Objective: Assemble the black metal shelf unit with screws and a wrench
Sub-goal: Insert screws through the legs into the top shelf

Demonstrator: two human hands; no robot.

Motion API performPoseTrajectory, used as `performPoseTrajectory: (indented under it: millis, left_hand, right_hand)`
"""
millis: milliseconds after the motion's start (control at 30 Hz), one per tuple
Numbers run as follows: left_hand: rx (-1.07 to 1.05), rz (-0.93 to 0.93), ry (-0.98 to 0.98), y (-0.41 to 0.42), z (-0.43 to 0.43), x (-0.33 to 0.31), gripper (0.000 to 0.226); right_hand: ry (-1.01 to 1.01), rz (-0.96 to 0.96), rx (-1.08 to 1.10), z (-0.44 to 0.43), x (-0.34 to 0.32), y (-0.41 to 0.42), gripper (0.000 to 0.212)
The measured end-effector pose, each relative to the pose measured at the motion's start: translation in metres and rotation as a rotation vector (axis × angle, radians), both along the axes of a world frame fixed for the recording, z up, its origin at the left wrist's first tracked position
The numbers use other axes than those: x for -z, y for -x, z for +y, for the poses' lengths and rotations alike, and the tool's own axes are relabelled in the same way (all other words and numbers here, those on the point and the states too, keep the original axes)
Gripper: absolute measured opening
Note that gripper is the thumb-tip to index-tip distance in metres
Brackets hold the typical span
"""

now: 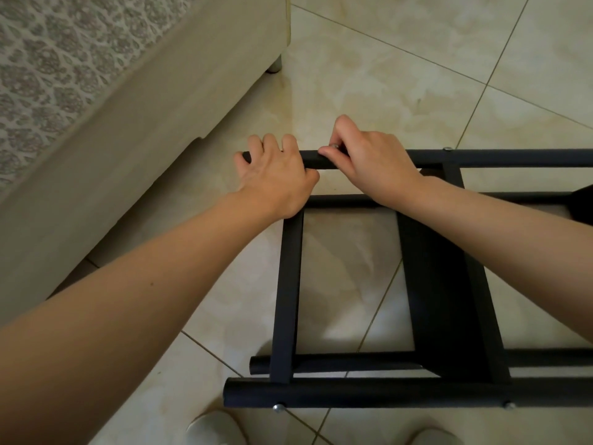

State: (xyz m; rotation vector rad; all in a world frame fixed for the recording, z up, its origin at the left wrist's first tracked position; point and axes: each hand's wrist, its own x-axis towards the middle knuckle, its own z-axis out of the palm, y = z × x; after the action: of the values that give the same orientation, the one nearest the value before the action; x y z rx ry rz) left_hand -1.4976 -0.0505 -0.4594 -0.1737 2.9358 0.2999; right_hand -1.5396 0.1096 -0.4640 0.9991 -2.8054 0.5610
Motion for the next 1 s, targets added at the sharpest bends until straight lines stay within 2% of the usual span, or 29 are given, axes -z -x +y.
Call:
performPoseTrajectory:
  millis: [200,1000]
  left_hand:
    - [0.070,-0.002,-0.022,-0.0004,-0.0068,-0.0001,0.016]
    - [0.087,-0.019,-0.037,0.0000,-0.0091,-0.0009,0.010]
  right_hand:
    - [0.008,-0.019,0.005,0.0005,-0.0007,-0.0005,0.033]
    - [0.027,-0.043,0.021,-0.0001,-0.0034,-0.0021,0.035]
